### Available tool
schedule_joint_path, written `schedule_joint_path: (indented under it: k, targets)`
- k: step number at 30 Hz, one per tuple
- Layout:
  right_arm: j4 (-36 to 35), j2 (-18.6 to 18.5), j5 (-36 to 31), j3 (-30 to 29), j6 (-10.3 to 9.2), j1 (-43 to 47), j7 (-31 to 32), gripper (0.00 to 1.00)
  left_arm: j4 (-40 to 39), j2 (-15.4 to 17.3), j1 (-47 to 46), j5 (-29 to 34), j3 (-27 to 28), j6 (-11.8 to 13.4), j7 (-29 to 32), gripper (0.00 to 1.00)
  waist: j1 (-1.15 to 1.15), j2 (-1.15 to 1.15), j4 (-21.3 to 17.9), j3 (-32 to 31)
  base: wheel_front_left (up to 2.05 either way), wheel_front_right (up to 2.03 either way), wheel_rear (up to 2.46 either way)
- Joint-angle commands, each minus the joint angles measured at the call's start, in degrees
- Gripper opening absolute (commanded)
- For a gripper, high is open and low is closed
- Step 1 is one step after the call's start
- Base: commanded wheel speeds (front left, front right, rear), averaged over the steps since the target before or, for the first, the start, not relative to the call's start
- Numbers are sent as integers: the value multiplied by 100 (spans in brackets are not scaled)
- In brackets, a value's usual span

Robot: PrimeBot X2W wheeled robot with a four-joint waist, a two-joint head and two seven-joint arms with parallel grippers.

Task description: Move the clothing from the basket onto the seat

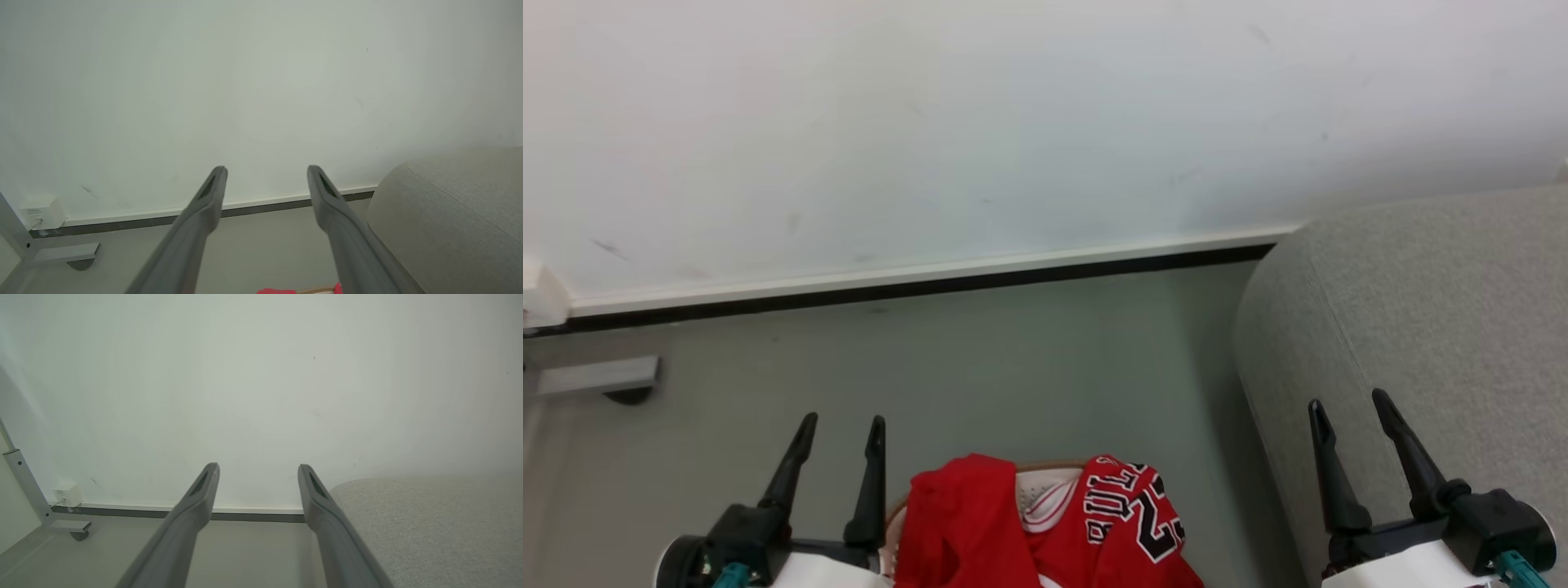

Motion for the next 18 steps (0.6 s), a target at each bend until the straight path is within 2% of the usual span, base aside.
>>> schedule_joint_path:
  k: [1,11,18]
  targets:
    - [-46,-3,-2,-40,-12,-108,0,100,56,24,-88,36,5,-18,-4,100,0,0,-199,213,0,0,0]
    - [-241,-2,140,-266,-12,-426,1,100,821,144,-629,155,-17,-129,-4,100,0,0,-829,1135,0,0,0]
    - [-441,-1,359,-384,-12,-777,1,100,1958,447,-1363,336,-256,-296,187,100,0,0,-1047,1909,0,0,0]
